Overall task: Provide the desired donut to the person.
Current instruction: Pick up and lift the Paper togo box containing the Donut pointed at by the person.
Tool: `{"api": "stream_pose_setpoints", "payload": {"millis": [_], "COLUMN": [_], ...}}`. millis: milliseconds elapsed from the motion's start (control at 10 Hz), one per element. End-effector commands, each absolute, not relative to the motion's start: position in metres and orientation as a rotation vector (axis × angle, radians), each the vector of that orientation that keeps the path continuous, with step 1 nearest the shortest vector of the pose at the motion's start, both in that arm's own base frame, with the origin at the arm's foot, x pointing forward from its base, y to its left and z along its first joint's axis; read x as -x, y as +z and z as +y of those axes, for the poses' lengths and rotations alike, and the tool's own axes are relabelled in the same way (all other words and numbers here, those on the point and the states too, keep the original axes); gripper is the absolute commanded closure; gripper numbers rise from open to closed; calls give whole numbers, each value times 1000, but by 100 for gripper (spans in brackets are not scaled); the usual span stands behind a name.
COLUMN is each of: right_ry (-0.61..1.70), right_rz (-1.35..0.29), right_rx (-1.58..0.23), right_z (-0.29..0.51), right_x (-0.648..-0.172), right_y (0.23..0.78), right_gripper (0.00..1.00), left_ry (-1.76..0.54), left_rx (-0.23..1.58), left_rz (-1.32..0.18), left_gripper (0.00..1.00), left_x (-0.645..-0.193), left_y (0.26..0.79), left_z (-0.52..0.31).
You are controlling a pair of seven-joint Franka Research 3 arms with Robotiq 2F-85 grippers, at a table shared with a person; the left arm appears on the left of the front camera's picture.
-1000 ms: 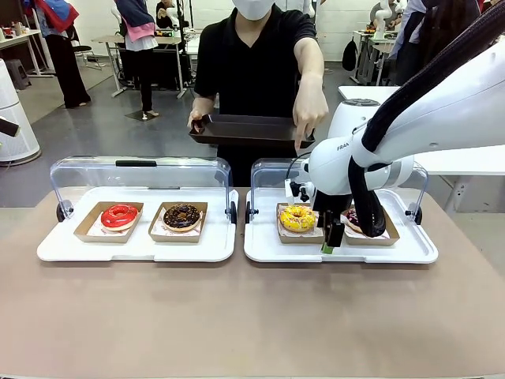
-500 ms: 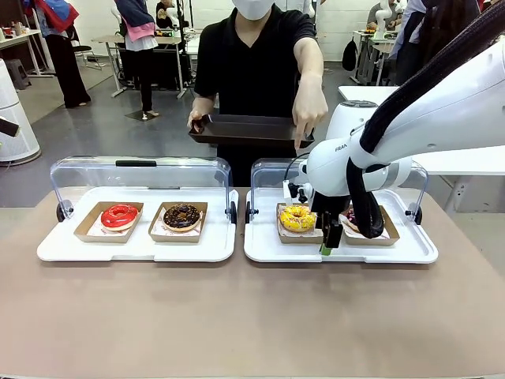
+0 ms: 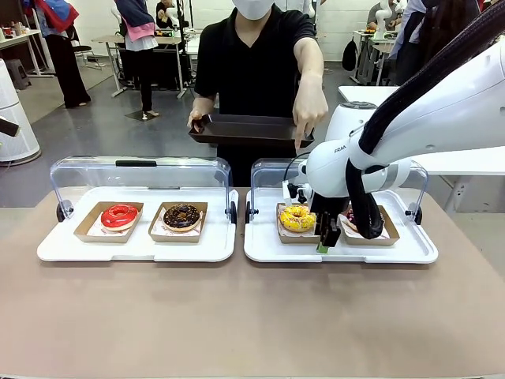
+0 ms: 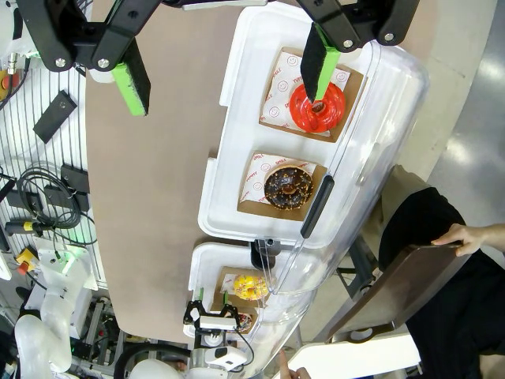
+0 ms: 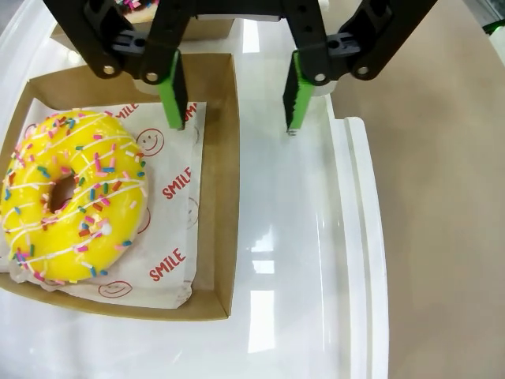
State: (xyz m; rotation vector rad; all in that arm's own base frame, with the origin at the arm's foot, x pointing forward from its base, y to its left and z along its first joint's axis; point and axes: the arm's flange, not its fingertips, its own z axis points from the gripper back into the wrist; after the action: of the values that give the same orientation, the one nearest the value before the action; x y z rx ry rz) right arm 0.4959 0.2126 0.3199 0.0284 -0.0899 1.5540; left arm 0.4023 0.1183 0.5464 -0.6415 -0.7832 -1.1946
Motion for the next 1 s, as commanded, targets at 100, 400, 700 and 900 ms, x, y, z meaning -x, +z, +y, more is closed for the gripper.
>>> {"api": "stream_pose_setpoints", "payload": {"millis": [100,400,700,900], "right_ry": [1567,1568,1586,1622], "right_rz": [-118,-116,-102,-85], "right_rx": [-55,-56,-56,-43], "right_z": [211,210,210,218], "right_x": [-502,-502,-501,-488], "right_y": [314,314,314,327], "right_gripper": [100,100,100,100], "left_ry": [-1193,-1193,-1193,-1193], "left_rx": [652,652,652,652], "left_rz": [-796,-796,-796,-796], "left_gripper": [0,0,0,0], "left_x": [-402,-402,-402,-402], "left_y": [547,547,547,547], "left_z": [118,118,118,118]}}
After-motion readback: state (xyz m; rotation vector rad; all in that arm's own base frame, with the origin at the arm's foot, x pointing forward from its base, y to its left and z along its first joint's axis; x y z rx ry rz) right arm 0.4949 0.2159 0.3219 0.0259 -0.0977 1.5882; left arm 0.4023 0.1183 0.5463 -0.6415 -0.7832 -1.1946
